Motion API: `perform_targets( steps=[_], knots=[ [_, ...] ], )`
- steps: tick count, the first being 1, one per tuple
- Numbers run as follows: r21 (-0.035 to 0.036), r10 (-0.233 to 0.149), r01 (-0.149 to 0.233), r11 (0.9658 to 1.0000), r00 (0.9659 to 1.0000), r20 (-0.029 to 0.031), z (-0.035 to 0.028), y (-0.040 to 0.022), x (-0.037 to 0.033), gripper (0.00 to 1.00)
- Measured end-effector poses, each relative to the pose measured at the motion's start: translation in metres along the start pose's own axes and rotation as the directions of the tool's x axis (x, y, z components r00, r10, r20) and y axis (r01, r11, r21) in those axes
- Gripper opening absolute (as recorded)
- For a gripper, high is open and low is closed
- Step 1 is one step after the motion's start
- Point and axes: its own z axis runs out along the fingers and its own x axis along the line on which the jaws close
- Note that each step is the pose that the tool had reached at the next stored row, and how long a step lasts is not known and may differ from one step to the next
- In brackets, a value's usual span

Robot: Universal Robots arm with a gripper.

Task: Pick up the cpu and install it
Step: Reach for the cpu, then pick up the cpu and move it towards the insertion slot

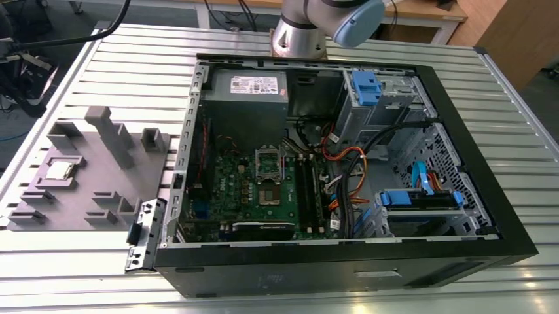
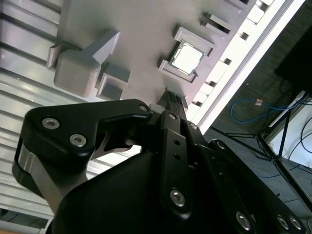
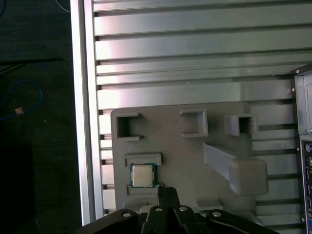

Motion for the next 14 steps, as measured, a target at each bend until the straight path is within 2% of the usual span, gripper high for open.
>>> perform_targets(
  steps=[14],
  knots=[
    [0.0, 0.0, 0.0, 1.0, 1.0, 0.0, 0.0009, -0.0004, 0.0023, 0.11]
  ],
)
